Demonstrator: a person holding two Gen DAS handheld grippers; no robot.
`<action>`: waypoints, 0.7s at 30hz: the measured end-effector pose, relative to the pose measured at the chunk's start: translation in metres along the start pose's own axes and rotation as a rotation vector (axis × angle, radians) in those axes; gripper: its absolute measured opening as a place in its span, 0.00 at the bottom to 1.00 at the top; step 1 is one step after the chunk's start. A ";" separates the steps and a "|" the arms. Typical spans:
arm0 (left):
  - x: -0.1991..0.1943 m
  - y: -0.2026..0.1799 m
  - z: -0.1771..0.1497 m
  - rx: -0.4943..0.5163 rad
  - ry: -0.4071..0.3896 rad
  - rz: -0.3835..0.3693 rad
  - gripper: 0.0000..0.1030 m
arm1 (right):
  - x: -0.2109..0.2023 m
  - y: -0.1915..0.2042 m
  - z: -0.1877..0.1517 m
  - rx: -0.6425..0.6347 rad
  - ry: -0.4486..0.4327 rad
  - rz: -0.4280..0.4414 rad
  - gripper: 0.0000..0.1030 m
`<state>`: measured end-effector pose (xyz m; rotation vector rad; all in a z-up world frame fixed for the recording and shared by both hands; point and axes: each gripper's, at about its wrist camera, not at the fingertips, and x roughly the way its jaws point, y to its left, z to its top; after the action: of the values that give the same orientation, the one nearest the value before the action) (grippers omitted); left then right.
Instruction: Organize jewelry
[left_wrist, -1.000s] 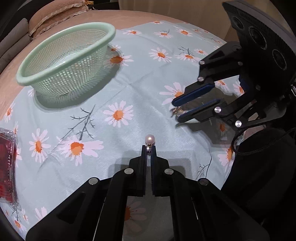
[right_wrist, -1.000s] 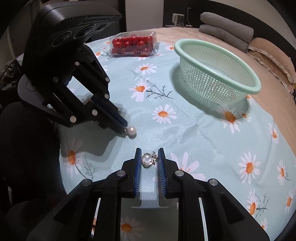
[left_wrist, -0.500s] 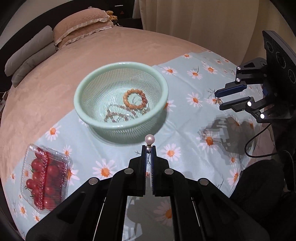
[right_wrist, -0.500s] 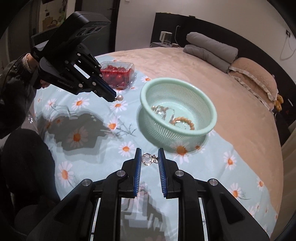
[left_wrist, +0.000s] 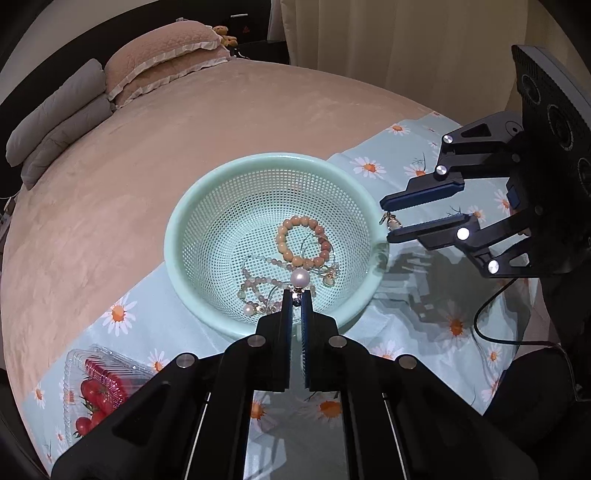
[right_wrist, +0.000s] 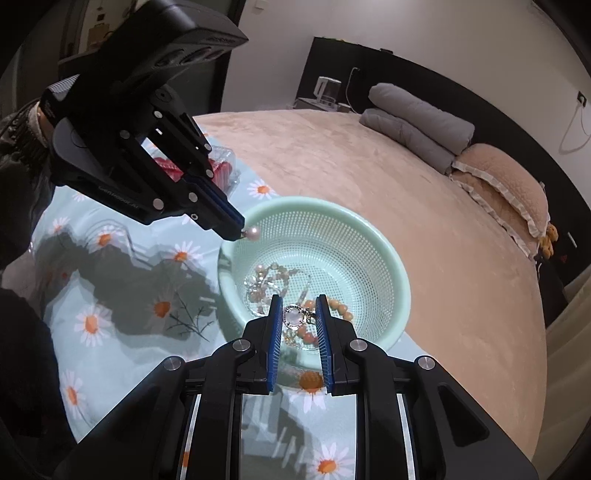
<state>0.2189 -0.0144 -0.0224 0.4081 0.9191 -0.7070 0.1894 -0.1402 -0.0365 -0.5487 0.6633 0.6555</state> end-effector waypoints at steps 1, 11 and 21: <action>0.005 0.002 0.000 -0.004 0.002 0.019 0.24 | 0.008 -0.001 -0.002 0.003 0.004 -0.031 0.18; -0.013 0.020 -0.005 -0.127 -0.074 0.180 0.94 | 0.022 -0.014 -0.013 0.094 0.005 -0.222 0.85; -0.059 0.001 -0.026 -0.194 -0.118 0.244 0.94 | -0.045 -0.002 0.002 0.202 -0.083 -0.264 0.86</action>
<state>0.1807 0.0245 0.0121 0.2967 0.8017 -0.4105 0.1644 -0.1573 -0.0026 -0.4098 0.5591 0.3563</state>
